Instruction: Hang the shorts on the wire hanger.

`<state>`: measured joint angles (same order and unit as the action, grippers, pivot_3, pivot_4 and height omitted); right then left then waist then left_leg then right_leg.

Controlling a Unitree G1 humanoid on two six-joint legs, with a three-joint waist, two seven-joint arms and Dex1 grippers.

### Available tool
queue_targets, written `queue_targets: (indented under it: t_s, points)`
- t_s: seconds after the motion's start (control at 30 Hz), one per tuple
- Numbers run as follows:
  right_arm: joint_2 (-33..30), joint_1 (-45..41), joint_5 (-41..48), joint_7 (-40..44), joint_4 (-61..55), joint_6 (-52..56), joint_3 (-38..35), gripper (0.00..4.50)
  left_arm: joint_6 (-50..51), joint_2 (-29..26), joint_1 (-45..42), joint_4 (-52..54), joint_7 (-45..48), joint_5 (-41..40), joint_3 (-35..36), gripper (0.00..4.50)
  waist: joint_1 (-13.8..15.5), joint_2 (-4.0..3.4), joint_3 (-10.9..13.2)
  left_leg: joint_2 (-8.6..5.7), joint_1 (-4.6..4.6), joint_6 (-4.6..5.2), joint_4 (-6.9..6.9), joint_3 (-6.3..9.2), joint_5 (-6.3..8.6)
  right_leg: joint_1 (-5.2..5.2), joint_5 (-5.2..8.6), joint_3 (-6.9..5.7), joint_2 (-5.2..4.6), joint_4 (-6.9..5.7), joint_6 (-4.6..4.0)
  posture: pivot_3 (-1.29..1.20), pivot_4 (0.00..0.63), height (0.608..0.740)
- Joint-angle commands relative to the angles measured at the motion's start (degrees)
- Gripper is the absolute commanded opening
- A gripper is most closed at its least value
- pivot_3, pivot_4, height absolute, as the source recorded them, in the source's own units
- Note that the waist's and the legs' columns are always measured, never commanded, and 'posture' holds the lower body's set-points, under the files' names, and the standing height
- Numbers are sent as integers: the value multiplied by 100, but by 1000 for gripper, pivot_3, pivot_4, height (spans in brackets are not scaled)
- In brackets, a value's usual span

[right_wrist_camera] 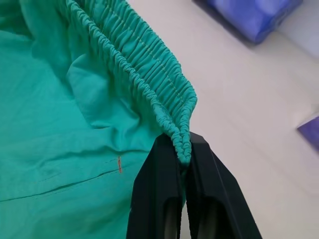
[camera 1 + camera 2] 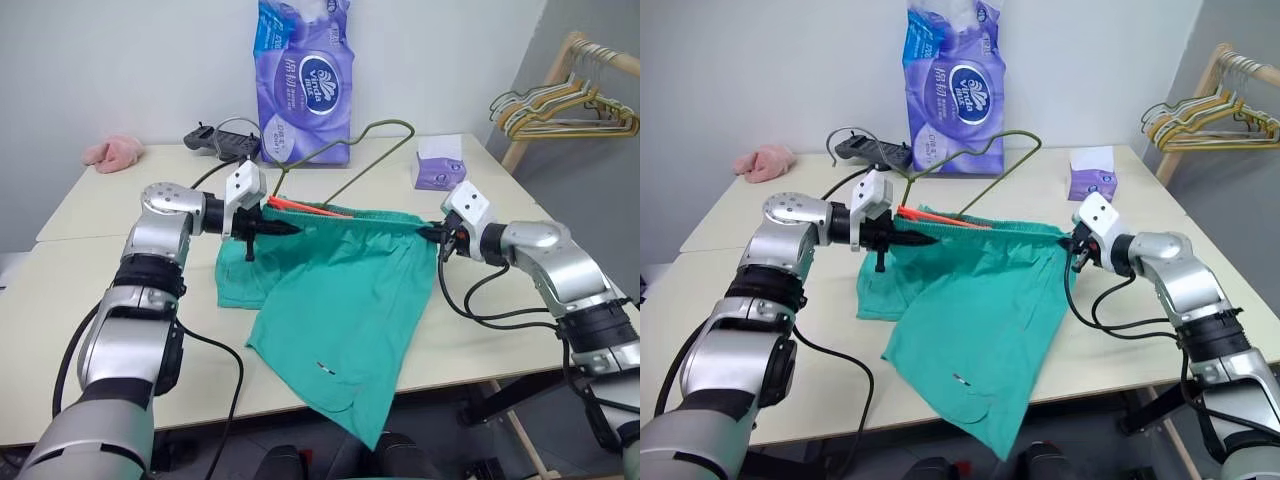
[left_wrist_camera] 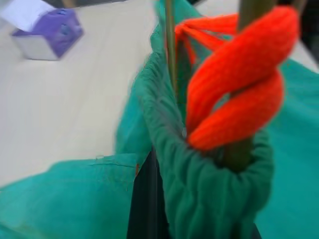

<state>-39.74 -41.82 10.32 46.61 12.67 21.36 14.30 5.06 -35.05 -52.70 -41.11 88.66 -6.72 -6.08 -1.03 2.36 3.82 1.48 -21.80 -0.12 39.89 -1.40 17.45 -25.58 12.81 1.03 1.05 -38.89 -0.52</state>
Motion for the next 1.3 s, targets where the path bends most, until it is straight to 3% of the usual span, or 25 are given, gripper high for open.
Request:
queue_targets:
  t_s: [0.03, 0.4, 0.6, 1.03, 1.3]
  points:
    - [-72, -232, -264, 147, 121, -198, -132, 28, -212, -426, 221, 405, 319, 280, -325, 0, 2, -2, -1, 1, 1, 0, 0, -1, 0, 0, 1, 1, 0, 0, -1, 54, 27, 740]
    - [-683, 262, -90, 1201, -1692, 557, -189, 28, -1487, -400, -388, -936, -736, 928, -459, 0, 190, -4, -2, -4, 0, 0, 8, -5, 0, 2, 1, 0, -14, 1, 0, 33, 18, 740]
    - [-717, 308, -60, 1200, -2150, 934, -227, 28, -1981, -324, -621, -1379, -668, 1075, -575, 0, 196, -9, -7, -7, 5, 0, 8, -13, 0, 2, 1, -3, -10, -2, -1, 19, 15, 740]
    - [-662, 132, -243, 1088, -1535, 784, -254, 28, -1860, -132, -759, -1337, 23, 530, -239, 0, 178, -10, -9, -10, 4, 0, 8, -17, 0, 2, 1, -5, -9, 0, -1, 26, 11, 740]
    - [-768, -43, -298, 1240, -1335, 593, -283, 28, -2316, -441, -677, -1576, -29, 1220, -666, 0, 148, -10, -10, -9, 3, 0, 7, -12, 0, 2, 1, -3, -8, 0, -1, 30, 12, 740]
